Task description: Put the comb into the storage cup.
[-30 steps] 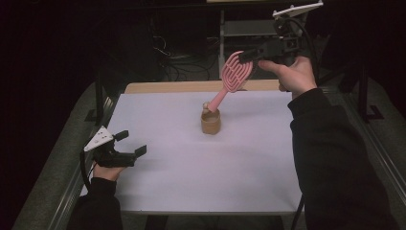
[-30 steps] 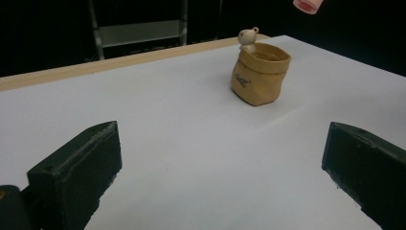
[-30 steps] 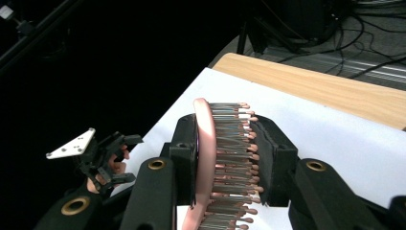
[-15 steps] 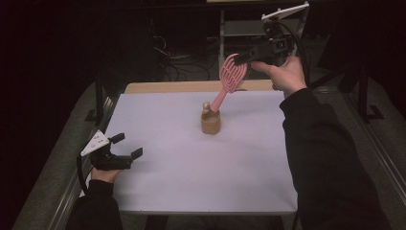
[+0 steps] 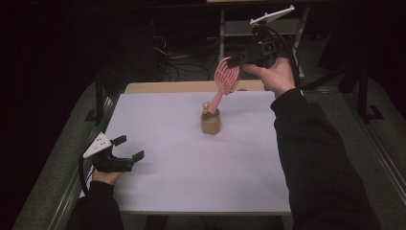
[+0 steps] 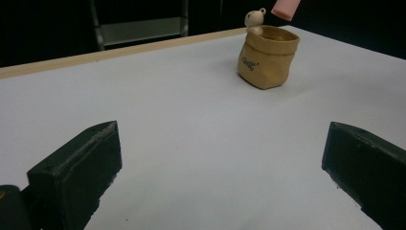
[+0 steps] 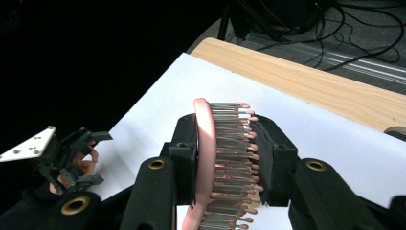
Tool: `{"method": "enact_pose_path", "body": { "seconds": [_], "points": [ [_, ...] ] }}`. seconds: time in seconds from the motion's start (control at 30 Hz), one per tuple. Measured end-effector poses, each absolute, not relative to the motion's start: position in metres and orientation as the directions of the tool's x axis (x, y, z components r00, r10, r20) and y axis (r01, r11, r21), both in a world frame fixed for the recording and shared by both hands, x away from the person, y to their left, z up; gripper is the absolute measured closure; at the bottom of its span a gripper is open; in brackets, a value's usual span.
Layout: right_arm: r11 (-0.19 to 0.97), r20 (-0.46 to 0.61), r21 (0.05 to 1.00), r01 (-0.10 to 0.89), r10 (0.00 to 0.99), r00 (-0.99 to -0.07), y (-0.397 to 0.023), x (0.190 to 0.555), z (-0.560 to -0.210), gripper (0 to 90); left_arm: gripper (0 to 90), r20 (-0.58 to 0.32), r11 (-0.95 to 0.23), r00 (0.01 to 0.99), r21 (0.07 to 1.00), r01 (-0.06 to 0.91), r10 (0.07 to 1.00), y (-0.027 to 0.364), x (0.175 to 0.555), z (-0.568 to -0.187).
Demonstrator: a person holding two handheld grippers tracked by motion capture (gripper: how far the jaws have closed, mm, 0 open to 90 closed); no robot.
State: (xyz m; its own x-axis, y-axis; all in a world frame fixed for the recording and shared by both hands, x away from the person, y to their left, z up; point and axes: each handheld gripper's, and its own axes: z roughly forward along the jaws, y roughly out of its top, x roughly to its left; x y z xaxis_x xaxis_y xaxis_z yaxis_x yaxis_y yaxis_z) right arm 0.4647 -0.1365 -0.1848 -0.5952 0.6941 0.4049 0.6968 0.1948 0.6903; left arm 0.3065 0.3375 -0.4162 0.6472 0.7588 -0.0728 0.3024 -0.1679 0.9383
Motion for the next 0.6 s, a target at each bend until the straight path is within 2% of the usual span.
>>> {"method": "enact_pose_path", "body": {
  "seconds": [0.6],
  "points": [
    [0.190, 0.431, 0.663, 0.724, 0.693, -0.577, -0.132, 0.474, -0.211, 63.2, 0.0, -0.102, -0.150, 0.657, 0.937, 0.316, 0.747, 0.338, 0.307, -0.418]
  ]
}}
